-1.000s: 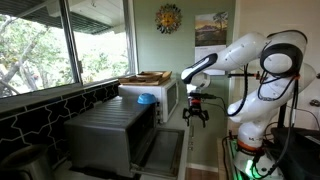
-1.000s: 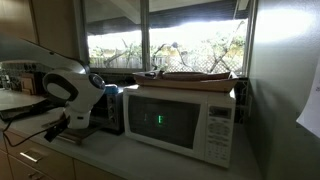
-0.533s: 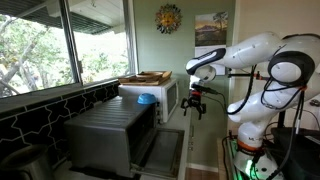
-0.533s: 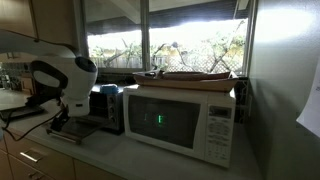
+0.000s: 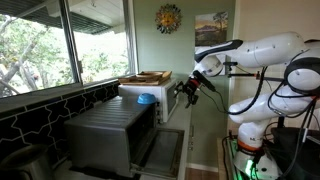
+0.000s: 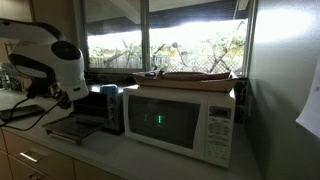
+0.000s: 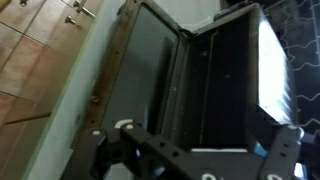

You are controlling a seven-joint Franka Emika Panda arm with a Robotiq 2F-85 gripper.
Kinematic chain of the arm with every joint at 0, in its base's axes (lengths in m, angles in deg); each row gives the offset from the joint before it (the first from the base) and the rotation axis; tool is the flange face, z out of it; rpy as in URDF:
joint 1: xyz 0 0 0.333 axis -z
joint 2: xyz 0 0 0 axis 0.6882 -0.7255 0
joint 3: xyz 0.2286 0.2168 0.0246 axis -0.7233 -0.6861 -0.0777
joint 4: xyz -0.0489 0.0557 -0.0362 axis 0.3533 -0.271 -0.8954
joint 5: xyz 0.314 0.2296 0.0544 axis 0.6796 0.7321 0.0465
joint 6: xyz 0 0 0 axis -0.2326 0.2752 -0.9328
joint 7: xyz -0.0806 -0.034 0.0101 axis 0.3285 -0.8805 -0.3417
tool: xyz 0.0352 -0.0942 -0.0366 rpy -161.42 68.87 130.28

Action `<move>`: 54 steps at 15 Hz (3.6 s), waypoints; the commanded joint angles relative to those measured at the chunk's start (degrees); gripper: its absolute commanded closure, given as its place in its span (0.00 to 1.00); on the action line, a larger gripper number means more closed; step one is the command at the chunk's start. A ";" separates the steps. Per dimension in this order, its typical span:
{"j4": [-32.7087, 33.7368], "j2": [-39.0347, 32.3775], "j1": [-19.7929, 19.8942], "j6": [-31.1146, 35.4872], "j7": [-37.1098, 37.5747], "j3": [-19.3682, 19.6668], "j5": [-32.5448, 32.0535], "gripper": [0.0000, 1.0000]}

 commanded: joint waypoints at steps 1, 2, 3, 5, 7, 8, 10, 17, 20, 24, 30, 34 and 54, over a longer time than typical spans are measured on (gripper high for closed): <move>-1.36 -0.49 -1.19 5.22 -6.09 -3.53 11.14 0.00; -0.13 -0.18 -0.12 1.91 -2.88 -1.57 5.86 0.00; -0.26 -0.19 -0.19 2.99 -3.90 -2.55 8.01 0.00; -0.42 -0.20 -0.26 3.71 -4.73 -3.38 9.52 0.00; -0.46 -0.20 -0.26 3.81 -4.89 -3.43 9.75 0.00; -0.46 -1.89 0.23 5.32 -6.52 -4.38 11.75 0.00; -0.04 -8.61 -7.54 13.40 -7.43 -0.90 12.64 0.00; 3.06 -22.11 -24.56 29.04 -14.69 7.60 20.10 0.00; 4.46 -24.94 -31.07 31.35 -18.73 14.55 20.36 0.00; 5.56 -27.36 -36.51 31.29 -23.02 20.16 23.10 0.00; 6.19 -29.67 -39.92 32.34 -26.82 22.59 27.52 0.18; 6.17 -30.39 -40.60 34.06 -28.36 23.13 29.82 0.31; 8.64 -33.95 -41.68 37.25 -29.72 23.46 30.33 0.55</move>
